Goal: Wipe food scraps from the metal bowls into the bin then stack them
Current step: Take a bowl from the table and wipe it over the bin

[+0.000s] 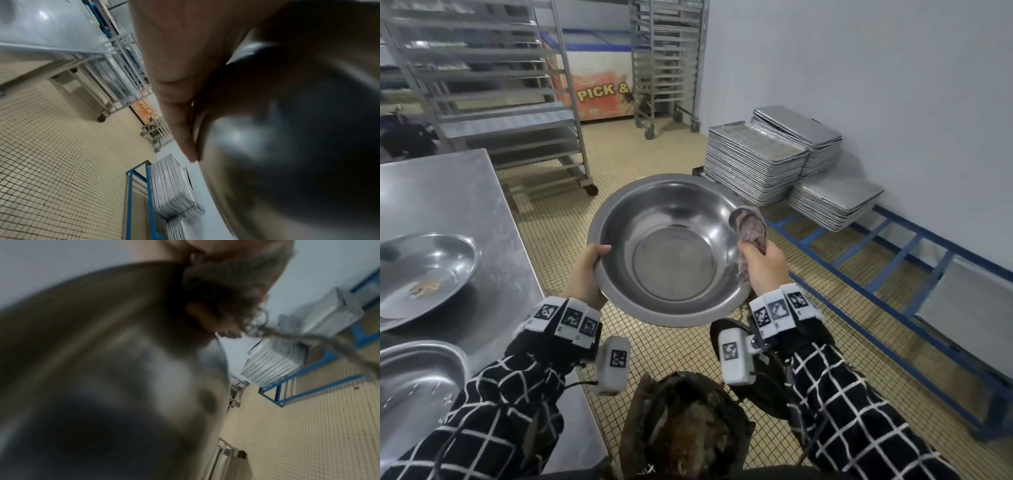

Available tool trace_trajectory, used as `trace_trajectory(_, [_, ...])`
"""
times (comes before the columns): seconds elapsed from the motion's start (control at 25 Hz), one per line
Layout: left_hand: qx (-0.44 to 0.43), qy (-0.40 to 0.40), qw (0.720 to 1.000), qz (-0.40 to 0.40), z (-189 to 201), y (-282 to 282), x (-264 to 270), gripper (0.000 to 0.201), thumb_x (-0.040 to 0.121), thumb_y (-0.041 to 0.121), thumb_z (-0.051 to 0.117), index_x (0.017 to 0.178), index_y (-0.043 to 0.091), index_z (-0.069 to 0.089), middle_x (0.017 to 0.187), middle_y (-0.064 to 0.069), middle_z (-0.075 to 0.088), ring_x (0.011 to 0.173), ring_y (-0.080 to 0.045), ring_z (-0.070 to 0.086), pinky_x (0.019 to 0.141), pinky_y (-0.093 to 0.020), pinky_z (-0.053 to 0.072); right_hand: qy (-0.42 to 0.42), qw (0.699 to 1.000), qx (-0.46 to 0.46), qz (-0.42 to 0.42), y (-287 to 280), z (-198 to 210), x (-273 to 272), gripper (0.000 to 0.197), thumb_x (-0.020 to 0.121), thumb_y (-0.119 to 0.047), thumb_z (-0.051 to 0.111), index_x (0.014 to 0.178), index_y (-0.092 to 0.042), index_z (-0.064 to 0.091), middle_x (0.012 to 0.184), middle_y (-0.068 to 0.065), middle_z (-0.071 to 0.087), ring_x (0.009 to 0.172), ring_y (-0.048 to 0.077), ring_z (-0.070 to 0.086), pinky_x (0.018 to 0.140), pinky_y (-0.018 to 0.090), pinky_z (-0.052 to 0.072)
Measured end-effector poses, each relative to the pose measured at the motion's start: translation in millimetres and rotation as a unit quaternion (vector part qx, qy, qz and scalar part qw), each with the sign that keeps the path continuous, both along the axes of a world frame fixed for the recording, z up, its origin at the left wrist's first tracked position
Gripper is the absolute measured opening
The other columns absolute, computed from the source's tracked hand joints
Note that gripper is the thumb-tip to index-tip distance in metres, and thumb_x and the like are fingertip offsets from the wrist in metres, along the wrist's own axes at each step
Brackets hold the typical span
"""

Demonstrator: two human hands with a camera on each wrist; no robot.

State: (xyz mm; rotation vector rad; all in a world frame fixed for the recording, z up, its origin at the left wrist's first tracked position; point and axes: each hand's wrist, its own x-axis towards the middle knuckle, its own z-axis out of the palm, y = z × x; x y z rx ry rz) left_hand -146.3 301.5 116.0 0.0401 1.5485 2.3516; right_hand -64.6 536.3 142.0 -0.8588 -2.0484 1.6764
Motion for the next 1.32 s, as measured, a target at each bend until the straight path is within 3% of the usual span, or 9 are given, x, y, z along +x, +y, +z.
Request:
trace_trajectory(0.16, [-0.051, 0.018, 0.998, 0.026, 1.3, 26.2, 9.6, 0.028, 0.096, 0.026, 0.036, 0.093, 0.01, 0.059, 0.078, -0.003, 0.069, 0.078, -0.018, 0.064, 0.073, -0.031, 0.052, 0.045, 0.989, -0.097, -0.101, -33.6, -13.6, -7.8, 0.021, 0.094, -0.026, 0.054, 0.104, -0.007, 0.055, 0.078, -0.003, 0.06, 0.06, 0.006, 0.058, 0.044, 0.01, 0.041])
trace_trajectory(0.36, [-0.24, 0.097, 0.96, -0.103, -9.7, 39.2, 13.3, 0.036, 0.092, 0.036, 0.047, 0.115, 0.009, 0.055, 0.115, -0.009, 0.062, 0.101, -0.016, 0.06, 0.092, -0.034, 0.05, 0.062, 0.988, -0.093, -0.11, -41.2, -8.5, -15.4, 0.016, 0.092, -0.022, 0.057, 0.102, -0.01, 0.054, 0.078, -0.007, 0.058, 0.062, 0.001, 0.055, 0.045, 0.011, 0.038])
trace_trajectory(0.44, [-0.175, 0.088, 0.977, -0.08, -7.4, 29.2, 1.9, 0.059, 0.088, 0.037, 0.055, 0.138, 0.018, 0.031, 0.122, -0.006, 0.056, 0.107, -0.022, 0.06, 0.093, -0.044, 0.05, 0.062, 0.989, -0.07, -0.118, -26.9, 0.9, -16.2, 0.017, 0.091, -0.018, 0.057, 0.104, -0.006, 0.056, 0.082, -0.001, 0.062, 0.06, 0.004, 0.057, 0.041, 0.008, 0.038])
trace_trajectory(0.52, [-0.071, 0.053, 0.994, -0.061, 1.7, 15.6, -13.0, 0.057, 0.092, 0.036, 0.053, 0.142, 0.024, 0.027, 0.121, -0.006, 0.056, 0.102, -0.027, 0.063, 0.084, -0.05, 0.053, 0.036, 0.996, -0.042, -0.074, -5.8, 12.0, -14.1, 0.016, 0.09, -0.016, 0.058, 0.102, -0.005, 0.058, 0.079, 0.001, 0.061, 0.055, 0.004, 0.056, 0.04, 0.007, 0.038])
trace_trajectory(0.72, [0.019, 0.035, 0.996, -0.079, 9.1, 2.1, -20.7, 0.031, 0.094, 0.028, 0.044, 0.107, 0.007, 0.063, 0.088, -0.008, 0.068, 0.081, -0.024, 0.066, 0.079, -0.039, 0.053, -0.012, 0.997, 0.028, 0.072, 19.3, 28.0, -3.6, 0.015, 0.09, -0.019, 0.06, 0.1, -0.008, 0.062, 0.079, -0.001, 0.064, 0.061, 0.001, 0.06, 0.043, 0.004, 0.038])
trace_trajectory(0.92, [-0.013, 0.012, 0.997, 0.079, 7.0, 37.1, -7.5, 0.022, 0.093, 0.023, 0.045, 0.09, 0.01, 0.062, 0.068, 0.0, 0.069, 0.068, -0.015, 0.065, 0.074, -0.033, 0.051, 0.019, 1.0, -0.005, -0.018, -2.2, 13.4, -11.1, 0.025, 0.092, -0.026, 0.056, 0.11, -0.009, 0.057, 0.09, 0.0, 0.064, 0.073, 0.006, 0.06, 0.054, 0.012, 0.044])
trace_trajectory(1.08, [-0.14, 0.052, 0.989, -0.014, -1.6, 60.8, 9.6, 0.041, 0.086, 0.045, 0.047, 0.1, 0.009, 0.061, 0.104, -0.015, 0.065, 0.096, -0.025, 0.06, 0.092, -0.04, 0.05, 0.062, 0.988, -0.079, -0.121, -26.2, -2.5, -14.6, 0.031, 0.091, -0.026, 0.058, 0.116, -0.008, 0.053, 0.105, 0.006, 0.064, 0.085, 0.017, 0.064, 0.062, 0.02, 0.049])
trace_trajectory(1.16, [-0.23, 0.111, 0.964, -0.079, -9.5, 65.4, 21.0, 0.032, 0.096, 0.039, 0.043, 0.098, 0.012, 0.061, 0.103, -0.011, 0.064, 0.098, -0.024, 0.059, 0.094, -0.037, 0.049, 0.071, 0.985, -0.085, -0.129, -29.6, -3.8, -13.6, 0.029, 0.091, -0.023, 0.058, 0.115, -0.007, 0.053, 0.1, 0.001, 0.063, 0.076, 0.01, 0.06, 0.054, 0.014, 0.042])
trace_trajectory(1.32, [-0.163, 0.122, 0.976, -0.076, -12.3, 54.5, 22.0, 0.06, 0.087, 0.049, 0.052, 0.133, 0.014, 0.038, 0.119, -0.004, 0.058, 0.113, -0.025, 0.057, 0.096, -0.045, 0.049, 0.066, 0.988, -0.085, -0.108, -22.3, 0.1, -6.0, 0.021, 0.09, -0.016, 0.057, 0.109, -0.007, 0.055, 0.091, 0.004, 0.065, 0.067, 0.01, 0.059, 0.047, 0.012, 0.044])
